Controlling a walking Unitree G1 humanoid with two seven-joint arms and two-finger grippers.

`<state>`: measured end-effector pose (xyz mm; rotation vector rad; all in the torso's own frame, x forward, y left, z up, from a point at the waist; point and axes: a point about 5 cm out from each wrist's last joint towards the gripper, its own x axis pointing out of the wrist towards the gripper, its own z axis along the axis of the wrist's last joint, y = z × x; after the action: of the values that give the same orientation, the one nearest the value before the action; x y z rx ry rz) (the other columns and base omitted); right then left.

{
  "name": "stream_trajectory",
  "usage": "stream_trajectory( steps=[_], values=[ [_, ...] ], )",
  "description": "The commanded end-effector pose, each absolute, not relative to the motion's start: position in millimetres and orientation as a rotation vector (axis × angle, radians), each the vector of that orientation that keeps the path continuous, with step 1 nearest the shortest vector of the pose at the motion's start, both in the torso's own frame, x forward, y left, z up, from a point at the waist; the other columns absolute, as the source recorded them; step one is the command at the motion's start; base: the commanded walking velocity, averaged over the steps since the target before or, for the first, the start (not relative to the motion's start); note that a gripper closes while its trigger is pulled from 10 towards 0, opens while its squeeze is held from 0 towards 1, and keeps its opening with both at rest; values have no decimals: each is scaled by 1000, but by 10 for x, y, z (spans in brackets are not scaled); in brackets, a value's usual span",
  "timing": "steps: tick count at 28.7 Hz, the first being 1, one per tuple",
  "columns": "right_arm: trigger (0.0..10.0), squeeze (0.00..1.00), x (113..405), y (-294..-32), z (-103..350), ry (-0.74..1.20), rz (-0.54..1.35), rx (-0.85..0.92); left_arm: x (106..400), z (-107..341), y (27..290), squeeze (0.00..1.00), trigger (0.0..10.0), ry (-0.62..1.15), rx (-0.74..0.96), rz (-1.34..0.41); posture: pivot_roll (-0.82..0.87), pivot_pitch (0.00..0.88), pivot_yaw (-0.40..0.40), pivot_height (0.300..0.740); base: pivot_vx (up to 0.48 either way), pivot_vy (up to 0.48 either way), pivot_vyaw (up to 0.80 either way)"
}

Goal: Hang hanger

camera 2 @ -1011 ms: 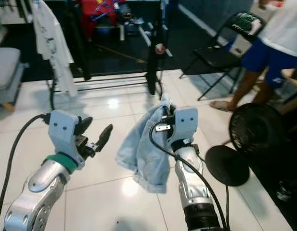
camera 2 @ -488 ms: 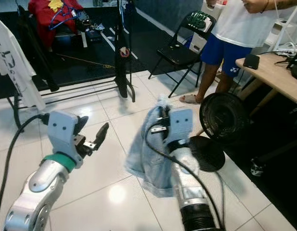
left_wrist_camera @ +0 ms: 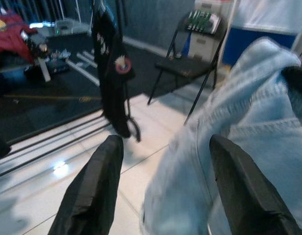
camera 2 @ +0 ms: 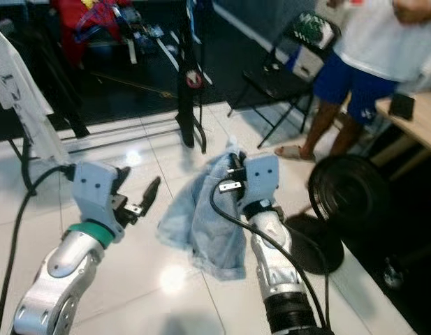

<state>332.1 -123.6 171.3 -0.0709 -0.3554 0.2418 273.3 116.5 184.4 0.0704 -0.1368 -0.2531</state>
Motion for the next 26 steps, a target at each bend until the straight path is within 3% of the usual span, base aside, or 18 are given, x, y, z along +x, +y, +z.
stream_trajectory(
  steps=[1, 13, 15, 18, 19, 26],
  values=[
    [10000, 0, 3316, -1320, 1722, -368, 217, -72, 2729, 1814, 1142, 0, 10000, -132, 77, -258, -5, 55, 4, 740, 480, 0, 0],
    [10000, 0, 3315, -1277, 1696, -366, 253, -100, 2758, 1803, 1129, 0, 10000, -152, 88, -251, -13, 43, 1, 740, 480, 0, 0],
    [10000, 0, 3332, -1273, 1617, -337, 267, -124, 2757, 1713, 1162, 0, 10000, -189, 230, -205, -6, 41, -39, 740, 480, 0, 0],
    [10000, 0, 3338, -1280, 1585, -325, 272, -140, 2753, 1672, 1166, 0, 10000, -196, 271, -194, -5, 42, -44, 740, 480, 0, 0],
    [10000, 0, 3355, -1328, 1492, -290, 287, -185, 2745, 1561, 1168, 0, 10000, -176, 297, -172, 15, 50, -82, 740, 480, 0, 0],
    [10000, 0, 3442, -1569, 1565, -285, 352, -303, 2746, 1465, 1370, 0, 10000, -129, 273, -92, 26, 55, -91, 740, 480, 0, 0]
  ],
)
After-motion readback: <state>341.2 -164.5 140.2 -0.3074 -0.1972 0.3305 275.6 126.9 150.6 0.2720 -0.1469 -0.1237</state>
